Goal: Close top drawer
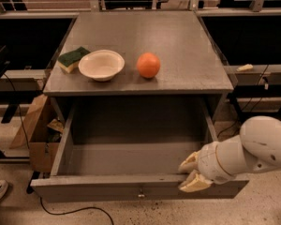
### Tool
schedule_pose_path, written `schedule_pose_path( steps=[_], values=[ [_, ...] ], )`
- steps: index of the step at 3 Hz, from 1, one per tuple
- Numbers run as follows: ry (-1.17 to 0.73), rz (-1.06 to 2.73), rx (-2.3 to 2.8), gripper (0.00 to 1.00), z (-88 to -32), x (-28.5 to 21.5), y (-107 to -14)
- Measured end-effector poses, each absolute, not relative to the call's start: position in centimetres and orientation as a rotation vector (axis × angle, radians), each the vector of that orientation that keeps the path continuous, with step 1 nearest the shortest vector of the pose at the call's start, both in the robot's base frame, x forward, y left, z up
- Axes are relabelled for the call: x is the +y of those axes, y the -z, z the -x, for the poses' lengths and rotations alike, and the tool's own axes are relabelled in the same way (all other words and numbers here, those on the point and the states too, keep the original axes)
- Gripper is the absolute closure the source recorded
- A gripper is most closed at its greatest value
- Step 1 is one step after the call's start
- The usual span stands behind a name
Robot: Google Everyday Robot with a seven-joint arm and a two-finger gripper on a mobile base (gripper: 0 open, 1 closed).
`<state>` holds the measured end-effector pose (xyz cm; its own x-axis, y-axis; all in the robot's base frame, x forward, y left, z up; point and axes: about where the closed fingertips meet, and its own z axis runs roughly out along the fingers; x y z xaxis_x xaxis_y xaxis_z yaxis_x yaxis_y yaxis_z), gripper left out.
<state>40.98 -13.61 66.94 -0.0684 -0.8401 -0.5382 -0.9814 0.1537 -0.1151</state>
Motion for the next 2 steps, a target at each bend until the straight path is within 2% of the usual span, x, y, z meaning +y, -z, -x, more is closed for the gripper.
schedule_pose_path(
  steps=[2],
  values=[
    [-0.37, 1.733, 1.959, 0.4, -42.53, -13.58, -66.97]
  ],
)
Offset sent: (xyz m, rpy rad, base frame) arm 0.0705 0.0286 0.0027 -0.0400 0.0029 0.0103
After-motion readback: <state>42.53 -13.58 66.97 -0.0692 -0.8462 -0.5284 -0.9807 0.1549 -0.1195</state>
